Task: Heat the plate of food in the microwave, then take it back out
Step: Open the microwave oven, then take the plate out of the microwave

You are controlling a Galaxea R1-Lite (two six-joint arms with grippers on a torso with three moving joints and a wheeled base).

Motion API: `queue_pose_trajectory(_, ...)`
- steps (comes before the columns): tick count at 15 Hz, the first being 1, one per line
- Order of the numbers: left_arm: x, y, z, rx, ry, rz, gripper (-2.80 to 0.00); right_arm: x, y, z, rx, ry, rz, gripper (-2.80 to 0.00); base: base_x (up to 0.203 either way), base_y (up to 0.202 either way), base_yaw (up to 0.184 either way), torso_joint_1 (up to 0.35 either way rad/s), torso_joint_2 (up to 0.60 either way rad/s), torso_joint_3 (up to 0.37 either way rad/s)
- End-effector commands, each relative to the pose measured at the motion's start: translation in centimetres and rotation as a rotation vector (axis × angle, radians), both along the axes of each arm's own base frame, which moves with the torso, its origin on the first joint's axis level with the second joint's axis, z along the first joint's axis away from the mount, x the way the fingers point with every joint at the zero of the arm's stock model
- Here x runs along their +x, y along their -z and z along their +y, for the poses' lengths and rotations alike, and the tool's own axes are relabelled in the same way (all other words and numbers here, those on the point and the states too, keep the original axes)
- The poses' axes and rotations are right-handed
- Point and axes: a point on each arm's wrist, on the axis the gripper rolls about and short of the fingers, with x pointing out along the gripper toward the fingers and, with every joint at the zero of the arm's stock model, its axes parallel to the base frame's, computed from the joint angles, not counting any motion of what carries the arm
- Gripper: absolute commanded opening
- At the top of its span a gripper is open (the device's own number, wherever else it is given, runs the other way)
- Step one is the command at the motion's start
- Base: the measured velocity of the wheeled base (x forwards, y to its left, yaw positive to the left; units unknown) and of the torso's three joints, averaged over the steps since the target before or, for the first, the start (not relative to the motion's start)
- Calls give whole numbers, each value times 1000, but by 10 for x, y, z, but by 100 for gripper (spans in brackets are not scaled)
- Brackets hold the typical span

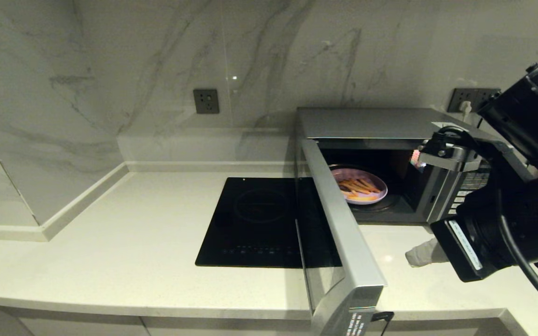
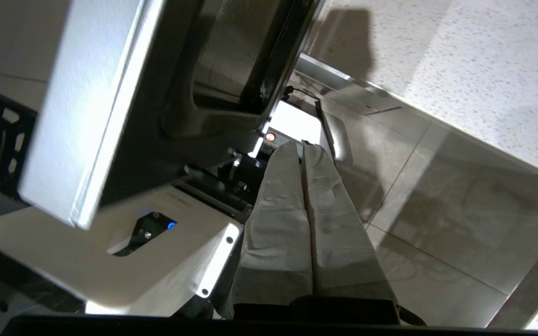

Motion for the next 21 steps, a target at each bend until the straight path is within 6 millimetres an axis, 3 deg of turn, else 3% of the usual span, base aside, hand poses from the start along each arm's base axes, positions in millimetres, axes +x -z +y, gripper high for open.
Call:
queue_pose_trajectory(1,0,0,0,-1,0,0,-280,-8,0,11,-3,-57,3,-280,0,0,0,0,0,0)
queue_pose_trajectory(7,0,0,0,0,0,0,-280,-2,0,23,20,-65,-29,-280,0,0,0,0,0,0)
queue_pose_trajectory(13,0,0,0,-1,0,0,-280,10,4,67,4,-131,-45,-280,0,0,0,0,0,0)
queue_pose_trajectory(21,0,0,0,-1,0,0,-280,8,5,70,-3,-135,-43,-280,0,0,0,0,0,0)
